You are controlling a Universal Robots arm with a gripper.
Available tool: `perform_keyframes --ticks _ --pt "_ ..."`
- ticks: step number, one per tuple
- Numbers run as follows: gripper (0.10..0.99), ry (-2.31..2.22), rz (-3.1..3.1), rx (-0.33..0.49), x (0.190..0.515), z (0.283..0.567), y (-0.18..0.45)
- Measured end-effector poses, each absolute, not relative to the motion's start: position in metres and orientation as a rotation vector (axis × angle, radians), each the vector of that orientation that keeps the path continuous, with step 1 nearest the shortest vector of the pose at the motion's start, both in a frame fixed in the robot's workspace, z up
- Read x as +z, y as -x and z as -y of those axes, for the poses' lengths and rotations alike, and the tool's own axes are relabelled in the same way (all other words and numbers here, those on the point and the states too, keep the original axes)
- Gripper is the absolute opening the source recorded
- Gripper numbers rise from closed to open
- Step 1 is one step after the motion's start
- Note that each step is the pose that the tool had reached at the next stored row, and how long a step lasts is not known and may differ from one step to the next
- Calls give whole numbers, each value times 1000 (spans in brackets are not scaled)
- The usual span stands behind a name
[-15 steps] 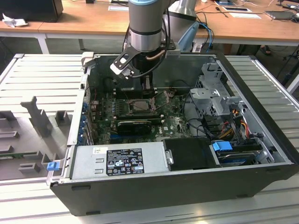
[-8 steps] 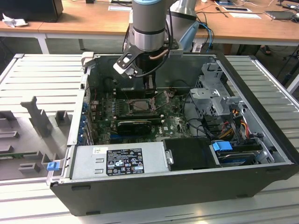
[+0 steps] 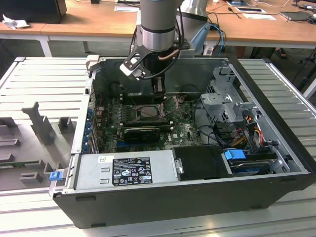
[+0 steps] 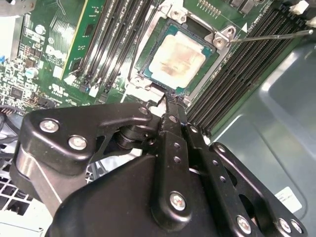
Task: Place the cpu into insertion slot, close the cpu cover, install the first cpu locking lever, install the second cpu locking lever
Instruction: 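Close the cpu cover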
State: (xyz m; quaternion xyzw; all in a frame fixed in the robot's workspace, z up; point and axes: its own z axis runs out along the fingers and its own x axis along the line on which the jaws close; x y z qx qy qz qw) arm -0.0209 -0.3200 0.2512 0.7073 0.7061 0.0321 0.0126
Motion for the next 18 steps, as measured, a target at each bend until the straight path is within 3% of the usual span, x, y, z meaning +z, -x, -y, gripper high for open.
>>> perform_keyframes --ticks 18 --pt "106 -2204 -2201 99 261 320 9"
